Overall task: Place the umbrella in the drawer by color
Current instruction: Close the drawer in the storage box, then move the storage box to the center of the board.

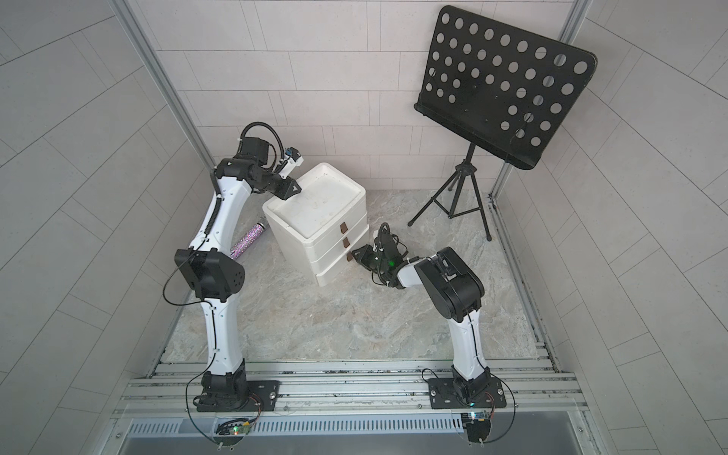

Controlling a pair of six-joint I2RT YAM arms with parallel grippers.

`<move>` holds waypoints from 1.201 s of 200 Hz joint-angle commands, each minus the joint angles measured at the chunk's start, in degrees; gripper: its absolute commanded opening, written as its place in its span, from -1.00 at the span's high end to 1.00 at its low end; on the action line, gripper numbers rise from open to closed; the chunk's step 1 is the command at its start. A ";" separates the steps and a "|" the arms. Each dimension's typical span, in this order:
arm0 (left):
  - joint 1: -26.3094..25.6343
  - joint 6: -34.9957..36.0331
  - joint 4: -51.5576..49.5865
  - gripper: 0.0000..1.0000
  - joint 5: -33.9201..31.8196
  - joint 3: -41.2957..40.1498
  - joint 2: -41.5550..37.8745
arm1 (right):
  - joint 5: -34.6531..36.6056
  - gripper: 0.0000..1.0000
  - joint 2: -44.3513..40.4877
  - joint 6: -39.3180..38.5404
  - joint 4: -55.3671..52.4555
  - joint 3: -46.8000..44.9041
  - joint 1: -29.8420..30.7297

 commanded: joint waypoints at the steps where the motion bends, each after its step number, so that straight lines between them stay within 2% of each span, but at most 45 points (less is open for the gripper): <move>1: -1.55 -0.71 -3.87 0.60 5.54 -2.80 1.56 | -1.29 0.45 1.58 1.82 3.36 2.80 1.19; 50: -1.55 -0.50 -3.76 0.60 6.12 -3.72 1.14 | -0.87 0.42 1.07 1.88 4.06 1.33 1.29; 77: -1.54 -0.32 -3.60 0.60 6.93 -4.19 0.85 | 0.10 0.34 -3.46 0.89 4.59 -4.12 0.01; 97: -1.55 -0.41 -3.50 0.60 7.61 -4.21 0.77 | 0.41 0.21 -8.50 -0.70 3.12 -7.99 -1.61; 147: -2.29 -0.68 -3.50 0.60 9.70 -4.90 0.27 | 3.28 -0.15 -26.10 -9.93 -12.39 -12.88 -5.60; 193: -3.65 -0.47 -3.60 0.60 10.16 -6.31 -0.82 | 9.15 -0.29 -43.07 -17.63 -26.09 -13.95 -8.76; 214: -4.34 -0.85 -3.59 0.60 10.66 -6.67 -1.65 | 9.02 -0.40 -47.48 -21.36 -32.89 -10.65 -10.60; 240: -5.97 -0.81 -3.72 0.60 10.35 -7.69 -2.68 | 6.67 -0.46 -47.70 -26.43 -41.79 -2.46 -12.25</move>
